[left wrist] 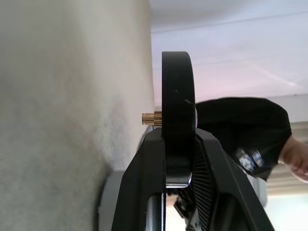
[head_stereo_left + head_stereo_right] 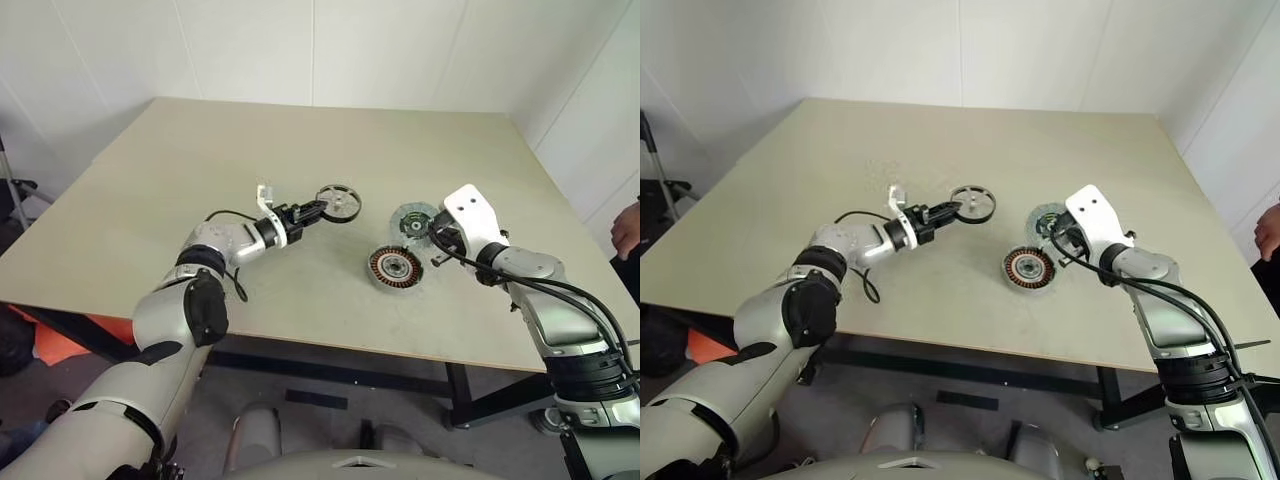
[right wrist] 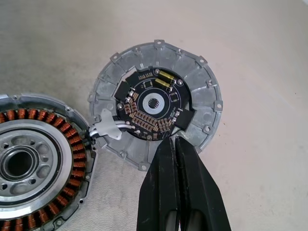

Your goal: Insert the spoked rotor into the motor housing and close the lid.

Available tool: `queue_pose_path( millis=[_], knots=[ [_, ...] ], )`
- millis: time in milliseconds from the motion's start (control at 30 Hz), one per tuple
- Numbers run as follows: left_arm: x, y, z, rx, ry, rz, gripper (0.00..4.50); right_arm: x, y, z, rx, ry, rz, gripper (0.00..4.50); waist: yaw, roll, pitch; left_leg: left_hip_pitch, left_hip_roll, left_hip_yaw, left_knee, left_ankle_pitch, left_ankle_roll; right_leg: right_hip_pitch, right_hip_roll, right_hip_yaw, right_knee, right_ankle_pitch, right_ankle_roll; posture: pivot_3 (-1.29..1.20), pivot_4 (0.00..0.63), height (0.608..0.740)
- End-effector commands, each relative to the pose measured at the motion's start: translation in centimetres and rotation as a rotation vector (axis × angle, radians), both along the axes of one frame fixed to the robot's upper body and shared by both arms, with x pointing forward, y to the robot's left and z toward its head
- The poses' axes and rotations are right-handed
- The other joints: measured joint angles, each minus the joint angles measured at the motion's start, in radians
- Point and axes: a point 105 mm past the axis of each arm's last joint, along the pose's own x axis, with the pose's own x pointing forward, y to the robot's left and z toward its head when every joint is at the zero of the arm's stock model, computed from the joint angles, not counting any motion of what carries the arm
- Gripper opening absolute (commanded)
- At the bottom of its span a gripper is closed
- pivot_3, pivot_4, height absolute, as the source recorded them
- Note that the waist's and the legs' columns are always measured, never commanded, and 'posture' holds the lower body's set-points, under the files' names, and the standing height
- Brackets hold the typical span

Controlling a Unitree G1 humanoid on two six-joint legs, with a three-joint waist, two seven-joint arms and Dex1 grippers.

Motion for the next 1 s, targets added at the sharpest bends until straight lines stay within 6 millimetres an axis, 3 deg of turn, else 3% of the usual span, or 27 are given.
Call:
queue_pose_path(
  millis=[33,600,1000],
  knots=[
    [-0.6,-1.3,2.8,-0.015,-0.126,-0.112,0.40,0.2,-0.2,1.2,-0.029,-0.044,-0.003,0.00,0.000,0.000,0.000,0.000,0.000,0.000,0.000,0.000,0.000,0.000,0.000,0.000,0.000,0.000,0.000,0.00,0.000,0.740],
    [-4.0,-6.4,-0.3,0.104,-0.152,-0.337,0.40,0.0,-1.5,0.8,-0.047,-0.039,-0.064,0.00,0.001,0.000,0.000,0.000,0.000,0.000,0.000,0.000,0.000,0.001,0.000,0.000,0.000,0.000,0.000,0.00,0.000,0.740],
    [-4.4,-8.7,-1.8,0.144,-0.102,-0.332,0.40,-0.3,-2.3,0.8,-0.059,-0.037,-0.099,0.00,0.001,0.000,0.000,0.001,0.000,0.000,0.001,0.000,0.001,0.001,0.000,0.000,0.000,0.000,0.000,0.00,0.000,0.740]
  ],
)
